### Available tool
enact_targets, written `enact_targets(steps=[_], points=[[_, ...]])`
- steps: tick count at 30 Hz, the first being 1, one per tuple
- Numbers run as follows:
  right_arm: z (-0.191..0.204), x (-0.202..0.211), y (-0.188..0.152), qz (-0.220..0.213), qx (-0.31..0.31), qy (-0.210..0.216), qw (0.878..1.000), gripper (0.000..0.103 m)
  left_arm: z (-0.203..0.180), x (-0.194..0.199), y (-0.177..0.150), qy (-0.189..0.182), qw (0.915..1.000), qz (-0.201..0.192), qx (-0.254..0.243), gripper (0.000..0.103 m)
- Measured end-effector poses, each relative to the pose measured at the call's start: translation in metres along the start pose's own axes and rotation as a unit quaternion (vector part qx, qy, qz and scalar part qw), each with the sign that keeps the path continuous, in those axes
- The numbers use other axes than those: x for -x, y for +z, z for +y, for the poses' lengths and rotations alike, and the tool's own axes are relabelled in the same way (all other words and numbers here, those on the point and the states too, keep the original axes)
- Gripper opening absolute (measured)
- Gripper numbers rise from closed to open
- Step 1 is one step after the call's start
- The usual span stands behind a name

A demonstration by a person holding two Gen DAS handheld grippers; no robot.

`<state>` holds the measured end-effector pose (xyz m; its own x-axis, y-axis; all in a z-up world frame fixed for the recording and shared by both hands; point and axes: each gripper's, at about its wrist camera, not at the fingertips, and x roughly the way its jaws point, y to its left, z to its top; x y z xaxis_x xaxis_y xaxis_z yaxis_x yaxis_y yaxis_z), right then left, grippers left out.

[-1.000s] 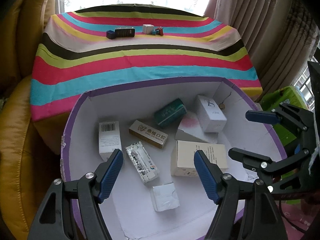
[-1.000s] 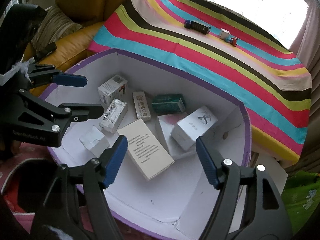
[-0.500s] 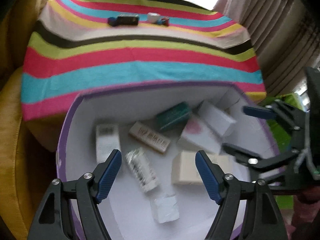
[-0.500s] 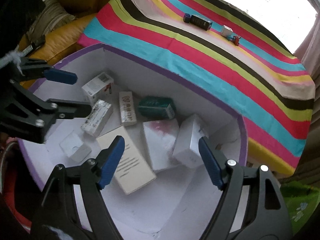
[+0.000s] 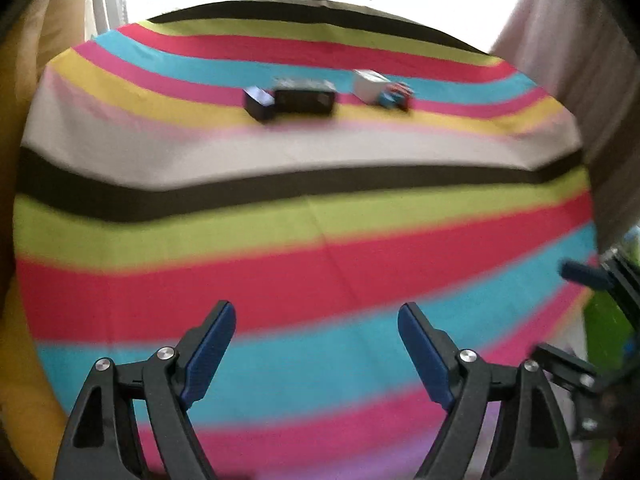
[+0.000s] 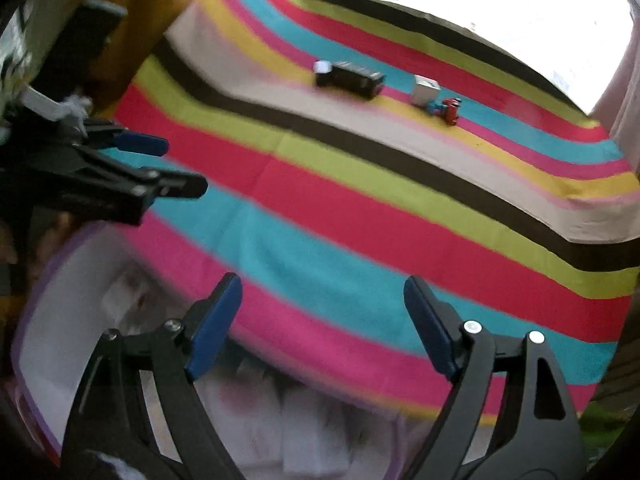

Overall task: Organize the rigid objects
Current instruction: 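Move both open grippers back over the objects on the table, then grasp the red-and-blue toy car with the right gripper while the left grasps the navy box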

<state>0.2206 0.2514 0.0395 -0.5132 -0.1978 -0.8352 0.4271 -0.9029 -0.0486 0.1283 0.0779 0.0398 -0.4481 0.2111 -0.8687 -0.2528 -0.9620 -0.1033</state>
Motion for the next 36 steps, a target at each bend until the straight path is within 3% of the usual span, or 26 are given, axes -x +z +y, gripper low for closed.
enact_targets(steps=[4,13,16,19,26,33,34,36], points=[[-0.037,-0.03,0.024,0.001,-0.065,0.016,0.998,0.085,0.016,-0.039,0.033,0.011,0.9999,-0.011,0.007,0.084],[-0.124,-0.113,0.078,0.013,-0.159,-0.034,0.987,0.085,0.041,-0.094,0.064,0.028,0.9985,-0.044,0.015,0.086],[-0.142,-0.142,0.093,0.018,-0.169,-0.055,0.984,0.085,0.043,-0.099,0.072,0.03,0.9982,-0.052,0.009,0.09],[-0.153,-0.165,0.107,0.014,-0.179,-0.066,0.982,0.087,0.04,-0.109,0.075,0.039,0.9975,-0.058,-0.014,0.103],[-0.164,-0.207,0.159,-0.008,-0.159,-0.093,0.983,0.092,0.04,-0.113,0.079,0.034,0.9977,-0.057,-0.011,0.103],[-0.184,-0.23,0.186,-0.014,-0.165,-0.097,0.981,0.095,0.036,-0.12,0.084,0.036,0.9977,-0.057,-0.009,0.103],[-0.184,-0.229,0.185,-0.017,-0.162,-0.094,0.982,0.087,0.035,-0.12,0.084,0.036,0.9977,-0.057,-0.009,0.103],[-0.182,-0.22,0.181,-0.033,-0.149,-0.089,0.984,0.051,0.035,-0.12,0.084,0.036,0.9977,-0.057,-0.009,0.103]])
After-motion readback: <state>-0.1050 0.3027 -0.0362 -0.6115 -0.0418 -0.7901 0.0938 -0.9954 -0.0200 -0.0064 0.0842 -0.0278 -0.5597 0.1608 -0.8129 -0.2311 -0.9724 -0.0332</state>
